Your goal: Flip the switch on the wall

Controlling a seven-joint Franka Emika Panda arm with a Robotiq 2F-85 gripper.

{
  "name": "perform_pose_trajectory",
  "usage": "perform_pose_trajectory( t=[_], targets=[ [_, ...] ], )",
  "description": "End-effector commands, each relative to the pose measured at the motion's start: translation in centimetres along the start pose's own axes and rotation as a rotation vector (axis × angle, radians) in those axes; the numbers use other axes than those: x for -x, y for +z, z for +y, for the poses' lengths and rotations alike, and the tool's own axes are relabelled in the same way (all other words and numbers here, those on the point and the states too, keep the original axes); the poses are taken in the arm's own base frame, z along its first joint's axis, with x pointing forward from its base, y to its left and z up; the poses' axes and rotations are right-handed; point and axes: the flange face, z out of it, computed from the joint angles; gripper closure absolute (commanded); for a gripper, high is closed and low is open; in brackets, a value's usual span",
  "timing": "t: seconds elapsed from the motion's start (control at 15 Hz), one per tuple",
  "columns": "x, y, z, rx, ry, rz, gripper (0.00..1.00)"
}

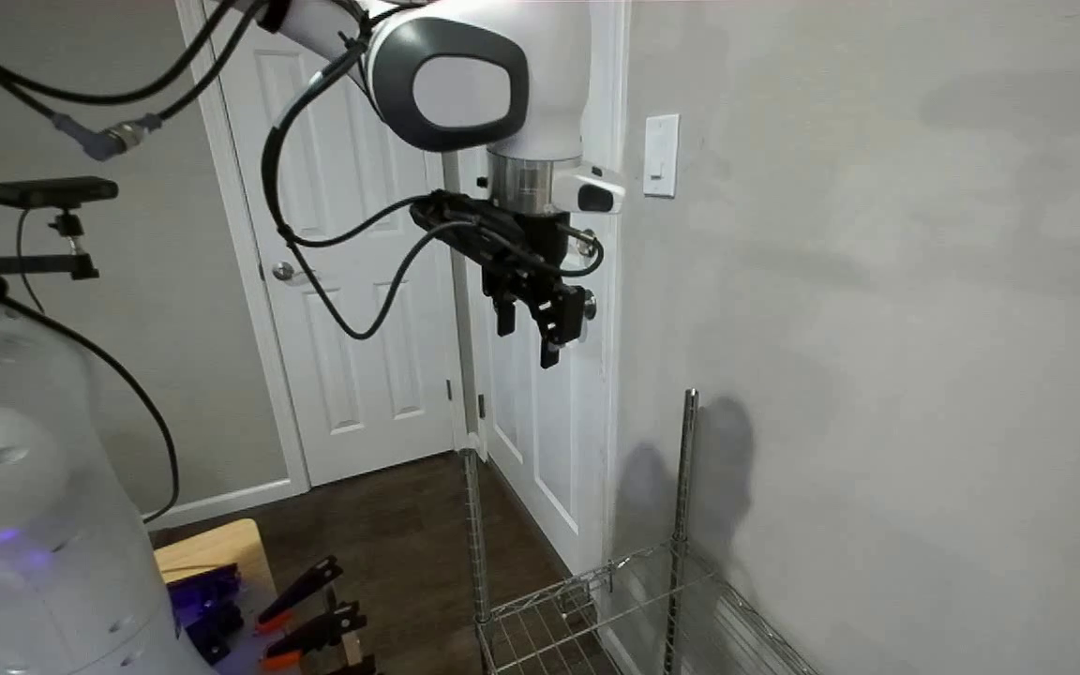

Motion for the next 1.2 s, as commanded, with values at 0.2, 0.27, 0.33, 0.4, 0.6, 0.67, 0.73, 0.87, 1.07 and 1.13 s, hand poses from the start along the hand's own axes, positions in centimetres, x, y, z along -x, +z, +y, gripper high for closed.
perform_pose_trajectory(
  t=[0.2,0.27,0.33,0.4,0.6,0.67,0.73,0.87,1.07,1.13],
  targets=[
    [-5.2,1.9,-3.5,0.060,-0.189,0.032,0.66],
    [-5.8,2.1,-4.0,0.070,-0.210,0.045,0.74],
    [-6.5,2.4,-4.5,0.086,-0.230,0.060,0.80],
    [-7.0,2.5,-4.9,0.097,-0.245,0.078,0.87],
    [-8.4,3.0,-5.8,0.133,-0.298,0.153,0.97],
    [-8.8,3.1,-6.0,0.144,-0.312,0.179,0.98],
    [-9.2,3.0,-6.2,0.163,-0.334,0.218,1.00],
    [-9.9,2.5,-7.0,0.209,-0.376,0.311,0.97],
    [-10.8,1.3,-8.2,0.264,-0.415,0.450,0.96],
    [-11.0,1.0,-8.7,0.275,-0.427,0.487,0.96]
  ],
)
